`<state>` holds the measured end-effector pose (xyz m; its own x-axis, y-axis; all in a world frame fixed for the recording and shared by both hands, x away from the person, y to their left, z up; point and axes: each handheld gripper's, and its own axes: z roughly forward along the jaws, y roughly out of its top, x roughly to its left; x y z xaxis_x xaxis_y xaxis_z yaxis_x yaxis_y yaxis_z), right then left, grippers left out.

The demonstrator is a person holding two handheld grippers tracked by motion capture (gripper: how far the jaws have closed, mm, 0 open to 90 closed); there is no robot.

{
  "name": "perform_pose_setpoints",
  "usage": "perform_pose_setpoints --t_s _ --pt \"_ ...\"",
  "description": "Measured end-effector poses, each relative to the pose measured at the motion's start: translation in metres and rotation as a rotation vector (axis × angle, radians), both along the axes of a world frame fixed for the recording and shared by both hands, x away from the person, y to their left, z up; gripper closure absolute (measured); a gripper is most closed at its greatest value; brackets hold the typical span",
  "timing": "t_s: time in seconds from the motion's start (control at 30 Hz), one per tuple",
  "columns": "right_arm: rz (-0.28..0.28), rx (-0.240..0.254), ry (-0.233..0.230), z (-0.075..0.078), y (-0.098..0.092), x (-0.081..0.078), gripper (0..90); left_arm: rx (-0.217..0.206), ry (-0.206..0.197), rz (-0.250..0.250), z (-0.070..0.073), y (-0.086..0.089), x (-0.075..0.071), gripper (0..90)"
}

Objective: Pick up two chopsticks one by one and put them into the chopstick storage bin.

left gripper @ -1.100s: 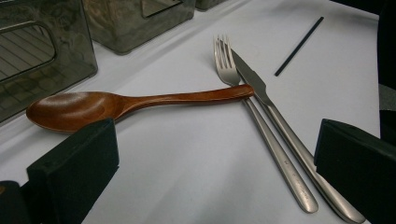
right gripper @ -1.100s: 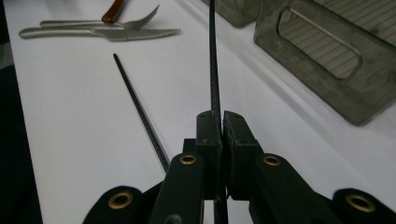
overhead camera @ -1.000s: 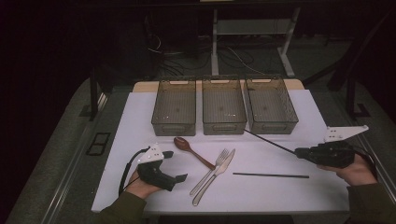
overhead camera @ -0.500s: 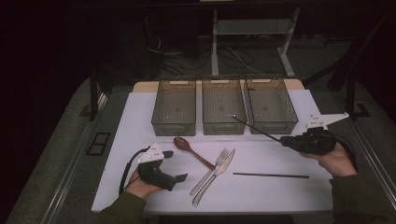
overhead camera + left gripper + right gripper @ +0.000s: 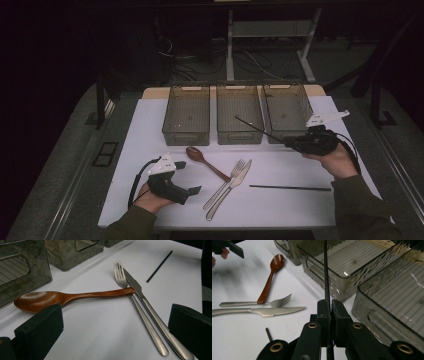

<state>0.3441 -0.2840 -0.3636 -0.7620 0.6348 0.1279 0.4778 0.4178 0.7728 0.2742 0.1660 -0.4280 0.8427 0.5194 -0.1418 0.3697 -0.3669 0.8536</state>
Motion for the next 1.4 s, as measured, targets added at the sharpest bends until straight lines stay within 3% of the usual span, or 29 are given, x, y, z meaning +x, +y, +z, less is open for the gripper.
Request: perform_pose_setpoints --t_s 0.4,1.27,1.4 --pt "-0.02 -0.008 0.005 0.006 0.033 0.018 85.9 0.001 -0.005 -0.004 0.0 -0.002 -0.001 0.0" --pt "-0.056 -0.032 0.031 0.022 0.137 0.074 85.9 -0.001 -0.008 0.001 0.0 -0.004 -0.001 0.0" --pt "-0.058 -0.05 0.043 0.021 0.162 0.085 85.8 0.004 -0.009 -0.003 0.0 -0.004 -0.001 0.0"
